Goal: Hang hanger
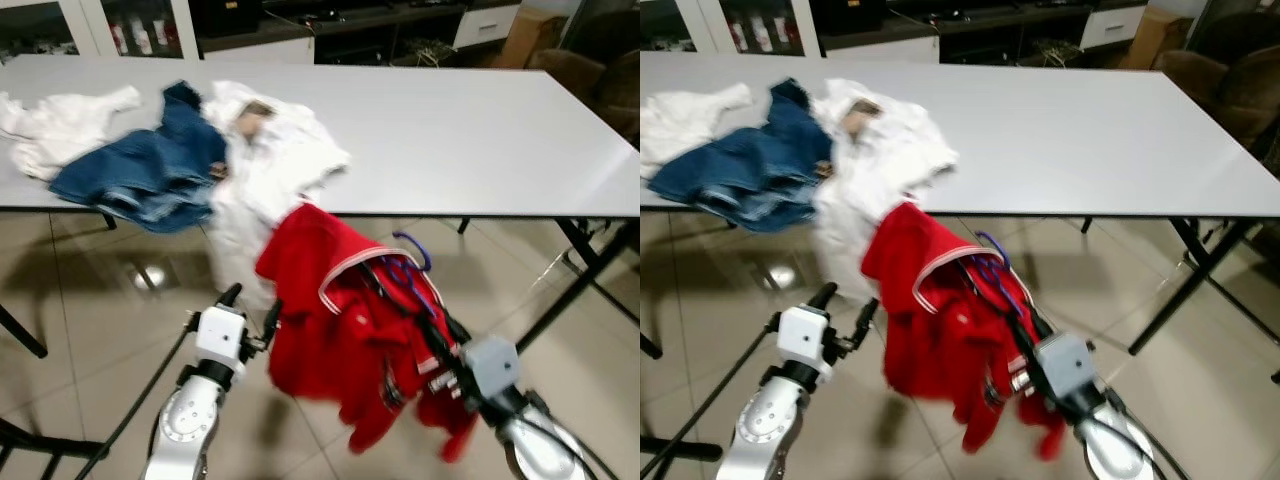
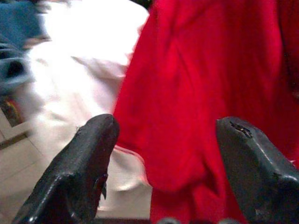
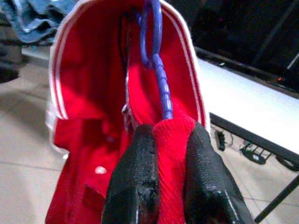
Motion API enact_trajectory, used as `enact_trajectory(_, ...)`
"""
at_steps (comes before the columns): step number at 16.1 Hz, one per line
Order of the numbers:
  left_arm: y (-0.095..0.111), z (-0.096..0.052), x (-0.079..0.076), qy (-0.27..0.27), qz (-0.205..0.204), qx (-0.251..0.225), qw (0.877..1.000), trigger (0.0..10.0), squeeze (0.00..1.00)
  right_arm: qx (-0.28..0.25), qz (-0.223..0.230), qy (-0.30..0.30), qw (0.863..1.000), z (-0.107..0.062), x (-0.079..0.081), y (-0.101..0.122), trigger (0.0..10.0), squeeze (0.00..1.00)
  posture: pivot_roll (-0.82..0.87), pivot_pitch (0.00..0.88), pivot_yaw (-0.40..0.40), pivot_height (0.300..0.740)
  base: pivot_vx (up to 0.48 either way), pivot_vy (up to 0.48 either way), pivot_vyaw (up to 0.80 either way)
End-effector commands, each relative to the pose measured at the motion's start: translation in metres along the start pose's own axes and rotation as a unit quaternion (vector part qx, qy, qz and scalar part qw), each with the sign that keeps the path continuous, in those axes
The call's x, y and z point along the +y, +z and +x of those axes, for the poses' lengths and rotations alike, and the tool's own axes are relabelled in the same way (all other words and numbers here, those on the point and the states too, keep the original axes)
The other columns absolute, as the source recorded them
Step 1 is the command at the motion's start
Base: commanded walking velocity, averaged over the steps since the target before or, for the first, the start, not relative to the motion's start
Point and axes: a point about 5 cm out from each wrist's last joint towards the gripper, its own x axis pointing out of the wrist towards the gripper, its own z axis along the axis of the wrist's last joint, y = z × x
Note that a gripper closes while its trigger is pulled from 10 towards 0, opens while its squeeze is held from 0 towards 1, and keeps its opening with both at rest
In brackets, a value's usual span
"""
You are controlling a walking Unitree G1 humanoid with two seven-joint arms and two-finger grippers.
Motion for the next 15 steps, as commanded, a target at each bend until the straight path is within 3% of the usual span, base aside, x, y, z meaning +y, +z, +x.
enact_trajectory(1,0.003,0.004,-0.005,-0.01,0.002,-0.007,1.0,10.0,0.0,-0.012,0.001,-0.012,1.0,0.0,-0.005,0.005,10.0,0.0,0.02,0.025,0.033,0.74,0.0,-0.465,0.0)
enact_trajectory(11,0.004,0.005,-0.006,-0.013,-0.01,-0.011,1.0,10.0,0.0,0.004,0.019,-0.035,0.999,-0.002,-0.007,-0.003,10.0,0.0,0.01,0.029,0.035,0.74,0.0,-0.042,0.0)
enact_trajectory(15,0.01,0.014,-0.003,-0.045,0.005,-0.023,0.999,10.0,0.0,0.001,0.005,-0.046,0.999,0.004,-0.016,-0.003,10.0,0.0,0.01,0.031,0.035,0.74,0.0,0.0,0.0)
